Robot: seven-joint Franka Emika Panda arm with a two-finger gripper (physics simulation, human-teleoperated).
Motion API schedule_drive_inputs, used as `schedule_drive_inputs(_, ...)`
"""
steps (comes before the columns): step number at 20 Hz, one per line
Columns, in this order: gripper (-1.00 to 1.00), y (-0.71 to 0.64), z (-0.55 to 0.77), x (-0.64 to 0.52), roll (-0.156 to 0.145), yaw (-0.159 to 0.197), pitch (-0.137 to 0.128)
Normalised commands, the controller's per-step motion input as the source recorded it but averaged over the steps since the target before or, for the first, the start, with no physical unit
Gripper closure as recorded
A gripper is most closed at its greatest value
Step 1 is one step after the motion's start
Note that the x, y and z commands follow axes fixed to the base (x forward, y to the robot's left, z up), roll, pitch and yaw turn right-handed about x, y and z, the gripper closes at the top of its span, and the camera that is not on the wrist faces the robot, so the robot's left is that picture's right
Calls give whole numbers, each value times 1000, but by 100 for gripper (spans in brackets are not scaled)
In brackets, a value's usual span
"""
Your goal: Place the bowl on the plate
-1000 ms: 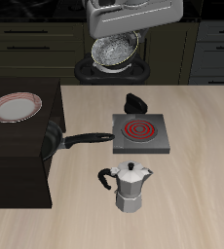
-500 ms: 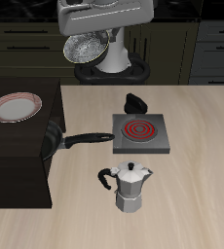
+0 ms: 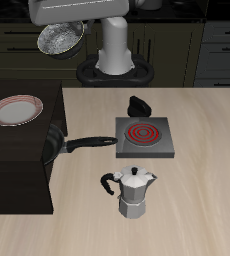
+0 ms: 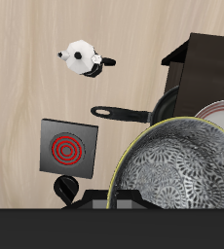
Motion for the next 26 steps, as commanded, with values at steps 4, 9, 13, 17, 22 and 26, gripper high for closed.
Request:
schedule_drive_inputs(4,100,-358,-18,-9,-28,5,1)
schedule_drive_inputs(9,100,-384,109,27,-28,-9,-37)
schedule_drive_inputs(13,100,-272,81,102,-29,1,-12)
schedule_drive_inputs(17,100,-453,75,106,-68,-24,-23)
schedule_drive_inputs(22,100,-218,-54,19,-24,11,11)
schedule_drive_inputs(26,100,-331,35,66,-61,0,-12)
